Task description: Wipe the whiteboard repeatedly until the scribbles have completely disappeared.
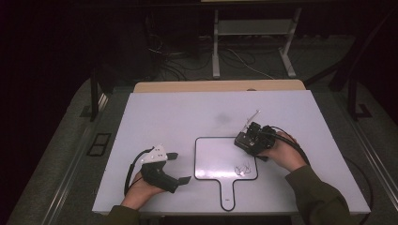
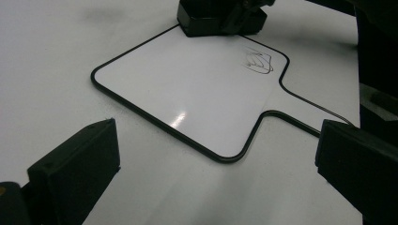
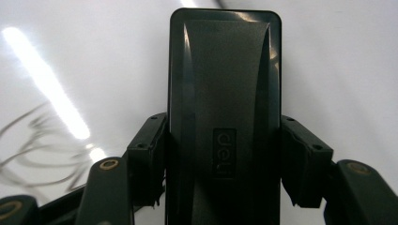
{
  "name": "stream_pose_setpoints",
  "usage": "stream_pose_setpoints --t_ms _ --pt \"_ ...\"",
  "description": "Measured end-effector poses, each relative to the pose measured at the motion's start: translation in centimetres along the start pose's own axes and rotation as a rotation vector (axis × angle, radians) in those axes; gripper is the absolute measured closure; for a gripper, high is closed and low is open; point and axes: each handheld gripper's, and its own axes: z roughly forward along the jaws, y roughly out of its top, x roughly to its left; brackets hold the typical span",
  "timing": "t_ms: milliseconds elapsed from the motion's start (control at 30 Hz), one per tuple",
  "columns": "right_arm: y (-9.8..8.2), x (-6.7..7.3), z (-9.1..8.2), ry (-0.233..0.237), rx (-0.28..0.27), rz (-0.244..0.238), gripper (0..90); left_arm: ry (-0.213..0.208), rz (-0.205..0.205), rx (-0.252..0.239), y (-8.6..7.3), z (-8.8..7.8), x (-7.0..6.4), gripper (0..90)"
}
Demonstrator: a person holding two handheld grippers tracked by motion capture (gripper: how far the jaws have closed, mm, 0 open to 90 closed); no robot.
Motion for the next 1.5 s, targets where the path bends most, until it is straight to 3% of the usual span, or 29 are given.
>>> stream_pose_setpoints --t_ms 600,700,1000,1267,1500 --pt "-1.8 4.6 -1.2 0.070 -0.012 -0.099 38.7 0.000 -0.002 0.002 0.1 0.0 -0.1 0.0" --pt "-1.8 4.5 -1.2 0.088 -0.013 -0.086 38.7 0.000 -0.002 -0.001 0.1 0.0 -0.2 0.0" --pt "-1.2 2.9 -0.7 0.055 -0.017 -0.043 38.7 -0.001 0.002 0.000 0.1 0.0 -0.2 0.0" --pt "-1.4 4.8 -1.0 0.075 -0.021 -0.091 38.7 -0.002 0.003 0.002 0.1 0.1 -0.2 0.0" --pt "-1.0 6.7 -1.1 0.120 -0.027 -0.144 38.7 -0.002 0.003 0.001 0.1 0.1 -0.2 0.0"
